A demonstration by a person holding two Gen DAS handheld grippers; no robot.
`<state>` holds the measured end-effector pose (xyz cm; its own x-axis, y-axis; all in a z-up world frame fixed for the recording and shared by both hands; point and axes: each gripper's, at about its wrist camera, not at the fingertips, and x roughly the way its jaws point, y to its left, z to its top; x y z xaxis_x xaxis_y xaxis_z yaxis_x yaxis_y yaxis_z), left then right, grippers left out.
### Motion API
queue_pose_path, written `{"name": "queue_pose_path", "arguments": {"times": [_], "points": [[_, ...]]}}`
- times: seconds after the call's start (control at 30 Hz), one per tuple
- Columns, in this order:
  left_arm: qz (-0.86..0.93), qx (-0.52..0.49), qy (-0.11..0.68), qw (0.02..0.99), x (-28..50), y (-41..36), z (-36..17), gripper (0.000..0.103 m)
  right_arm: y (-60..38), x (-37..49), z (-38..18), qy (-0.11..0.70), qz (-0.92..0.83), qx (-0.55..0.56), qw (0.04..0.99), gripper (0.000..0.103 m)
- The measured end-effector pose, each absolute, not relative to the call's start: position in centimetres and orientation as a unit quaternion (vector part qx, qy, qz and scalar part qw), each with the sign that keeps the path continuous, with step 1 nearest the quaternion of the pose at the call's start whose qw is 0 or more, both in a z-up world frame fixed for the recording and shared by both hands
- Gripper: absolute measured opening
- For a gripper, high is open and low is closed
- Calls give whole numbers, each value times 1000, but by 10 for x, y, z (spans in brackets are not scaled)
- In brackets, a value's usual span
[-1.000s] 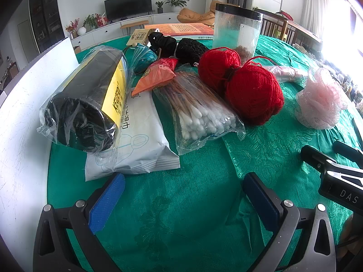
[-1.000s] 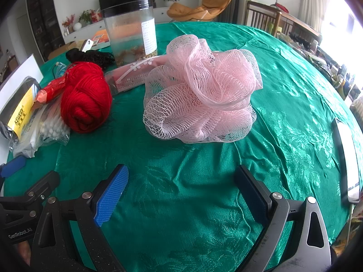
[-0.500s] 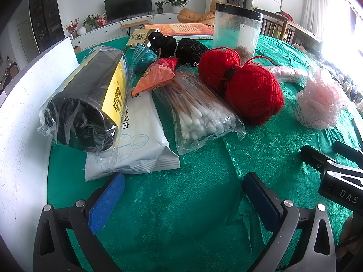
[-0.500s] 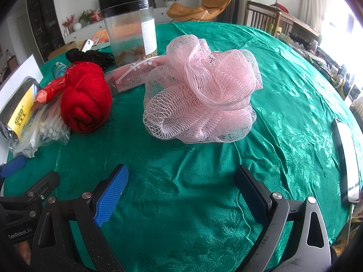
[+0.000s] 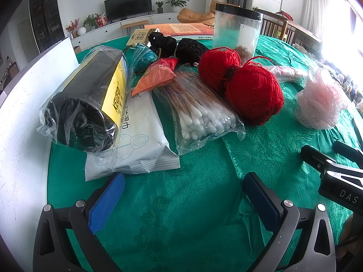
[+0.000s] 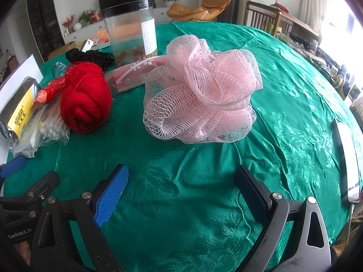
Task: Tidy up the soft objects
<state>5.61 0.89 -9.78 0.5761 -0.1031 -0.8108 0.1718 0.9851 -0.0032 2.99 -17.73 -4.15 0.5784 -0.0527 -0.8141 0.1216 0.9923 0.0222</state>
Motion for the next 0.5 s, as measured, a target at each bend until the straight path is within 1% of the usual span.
{"name": "queue_pose_path", "arguments": {"times": [0.5], "points": [[-77, 38, 454, 887, 56, 9, -98, 103, -177, 30, -42, 456, -49, 38, 888, 96]]}}
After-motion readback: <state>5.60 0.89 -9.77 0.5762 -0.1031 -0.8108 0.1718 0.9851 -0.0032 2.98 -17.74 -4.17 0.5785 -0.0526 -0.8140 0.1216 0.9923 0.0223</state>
